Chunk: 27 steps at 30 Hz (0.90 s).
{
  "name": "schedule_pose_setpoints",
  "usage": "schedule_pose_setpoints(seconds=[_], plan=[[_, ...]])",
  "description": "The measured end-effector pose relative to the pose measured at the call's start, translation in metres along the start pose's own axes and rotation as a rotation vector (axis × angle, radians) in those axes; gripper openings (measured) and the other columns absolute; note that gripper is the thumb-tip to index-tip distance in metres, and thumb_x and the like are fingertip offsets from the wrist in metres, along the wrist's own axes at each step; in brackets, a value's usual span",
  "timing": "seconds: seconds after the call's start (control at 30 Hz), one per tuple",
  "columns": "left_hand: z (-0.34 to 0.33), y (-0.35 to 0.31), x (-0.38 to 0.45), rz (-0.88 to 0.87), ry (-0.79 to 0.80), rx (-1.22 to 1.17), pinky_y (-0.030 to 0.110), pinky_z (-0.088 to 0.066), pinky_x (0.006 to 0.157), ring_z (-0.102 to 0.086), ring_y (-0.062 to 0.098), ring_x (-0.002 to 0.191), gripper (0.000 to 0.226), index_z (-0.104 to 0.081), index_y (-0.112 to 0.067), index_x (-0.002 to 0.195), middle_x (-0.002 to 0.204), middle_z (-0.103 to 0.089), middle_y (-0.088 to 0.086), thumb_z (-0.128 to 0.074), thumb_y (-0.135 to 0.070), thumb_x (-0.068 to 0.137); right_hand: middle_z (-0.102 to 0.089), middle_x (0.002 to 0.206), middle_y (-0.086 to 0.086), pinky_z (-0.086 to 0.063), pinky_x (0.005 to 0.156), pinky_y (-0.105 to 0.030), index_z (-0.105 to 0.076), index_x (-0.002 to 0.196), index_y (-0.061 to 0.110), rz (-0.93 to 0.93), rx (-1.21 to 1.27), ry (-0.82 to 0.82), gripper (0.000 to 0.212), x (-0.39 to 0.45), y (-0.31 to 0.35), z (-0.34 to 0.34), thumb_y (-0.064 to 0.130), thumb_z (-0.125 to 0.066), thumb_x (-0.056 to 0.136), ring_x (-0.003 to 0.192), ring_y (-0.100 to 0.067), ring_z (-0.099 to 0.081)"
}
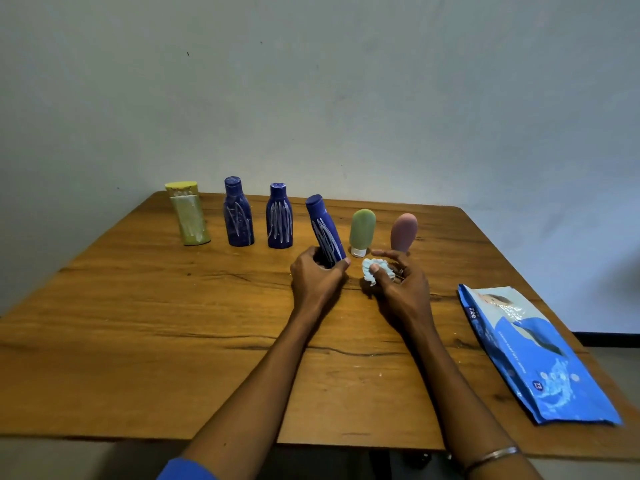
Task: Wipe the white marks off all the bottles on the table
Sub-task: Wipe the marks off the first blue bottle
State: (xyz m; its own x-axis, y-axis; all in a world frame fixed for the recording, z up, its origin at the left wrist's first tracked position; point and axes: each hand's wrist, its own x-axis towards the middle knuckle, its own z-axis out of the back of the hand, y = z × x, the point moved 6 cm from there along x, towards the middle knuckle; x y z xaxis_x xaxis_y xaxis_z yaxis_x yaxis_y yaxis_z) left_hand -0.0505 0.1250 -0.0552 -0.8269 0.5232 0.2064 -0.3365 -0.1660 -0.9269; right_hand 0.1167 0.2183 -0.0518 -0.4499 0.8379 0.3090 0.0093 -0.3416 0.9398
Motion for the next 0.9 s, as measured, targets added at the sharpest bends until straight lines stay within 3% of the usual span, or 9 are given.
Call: schedule_pose_setpoints(seconds=[0.1, 0.2, 0.37, 0.53, 0.67, 0.77, 0.9], plan=[[0.005, -0.001, -0.014, -0.027, 0.089, -0.061, 0.026, -0.059, 0.078, -0.070, 0.008, 0.089, 0.046, -0.073, -0.011, 0.118, 0.105, -0.077, 0.001, -0.086, -0.030, 0.078, -0.077, 0.107, 0.006, -0.065, 0.075, -0.045, -0.077, 0.113, 0.029, -0.015, -0.007, 0.006, 0.021, -0.010, -0.001, -0.003, 0.020, -0.071, 0.095, 0.093, -0.016, -0.075], [0.008, -0.001, -0.028, -0.031, 0.204, -0.148, 0.013, -0.052, 0.073, -0.070, 0.002, 0.089, 0.037, -0.073, -0.012, 0.117, 0.102, -0.076, -0.005, -0.083, -0.022, 0.082, -0.076, 0.111, 0.004, -0.065, 0.074, -0.041, -0.076, 0.115, 0.028, -0.013, 0.036, 0.027, 0.025, -0.026, 0.006, -0.006, 0.022, -0.077, 0.091, 0.099, -0.015, -0.074], [0.012, 0.002, -0.046, 0.068, 0.406, -0.373, 0.037, -0.061, 0.086, -0.073, 0.022, 0.102, 0.028, -0.073, -0.006, 0.117, 0.107, -0.078, 0.008, -0.074, -0.011, 0.090, -0.070, 0.123, 0.002, -0.060, 0.089, -0.027, -0.073, 0.122, 0.027, 0.092, 0.019, 0.078, 0.040, -0.050, 0.022, -0.011, 0.027, -0.085, 0.084, 0.114, -0.008, -0.068], [0.018, 0.003, -0.062, 0.185, 0.496, -0.568, 0.054, -0.057, 0.095, -0.070, 0.034, 0.112, 0.027, -0.065, -0.011, 0.118, 0.114, -0.075, 0.013, -0.069, -0.002, 0.092, -0.077, 0.109, 0.008, -0.059, 0.084, -0.020, -0.074, 0.120, 0.017, 0.175, -0.006, 0.066, 0.031, -0.069, 0.040, -0.011, 0.009, -0.076, 0.090, 0.101, -0.003, -0.072], [0.021, 0.004, -0.067, 0.234, 0.528, -0.653, 0.048, -0.056, 0.099, -0.071, 0.031, 0.112, 0.034, -0.060, -0.003, 0.128, 0.120, -0.073, 0.017, -0.064, 0.001, 0.095, -0.078, 0.107, 0.008, -0.058, 0.085, -0.021, -0.076, 0.116, 0.017, 0.218, -0.020, 0.023, 0.029, -0.074, 0.045, -0.009, 0.013, -0.079, 0.087, 0.100, -0.004, -0.073], [0.021, 0.003, -0.072, 0.259, 0.633, -0.696, 0.045, -0.054, 0.103, -0.070, 0.028, 0.112, 0.031, -0.065, -0.007, 0.124, 0.119, -0.073, 0.018, -0.056, 0.006, 0.097, -0.078, 0.106, 0.008, -0.058, 0.083, -0.020, -0.077, 0.115, 0.015, 0.249, -0.064, -0.003, 0.030, -0.074, 0.047, -0.007, 0.019, -0.081, 0.086, 0.098, -0.003, -0.073], [0.020, 0.002, -0.072, 0.258, 0.689, -0.698, 0.037, -0.059, 0.094, -0.069, 0.024, 0.109, 0.034, -0.063, -0.005, 0.129, 0.120, -0.072, 0.016, -0.052, 0.007, 0.099, -0.078, 0.106, 0.005, -0.060, 0.084, -0.023, -0.077, 0.115, 0.016, 0.170, -0.050, -0.044, 0.028, -0.071, 0.038, -0.003, 0.021, -0.080, 0.087, 0.098, -0.002, -0.073]])
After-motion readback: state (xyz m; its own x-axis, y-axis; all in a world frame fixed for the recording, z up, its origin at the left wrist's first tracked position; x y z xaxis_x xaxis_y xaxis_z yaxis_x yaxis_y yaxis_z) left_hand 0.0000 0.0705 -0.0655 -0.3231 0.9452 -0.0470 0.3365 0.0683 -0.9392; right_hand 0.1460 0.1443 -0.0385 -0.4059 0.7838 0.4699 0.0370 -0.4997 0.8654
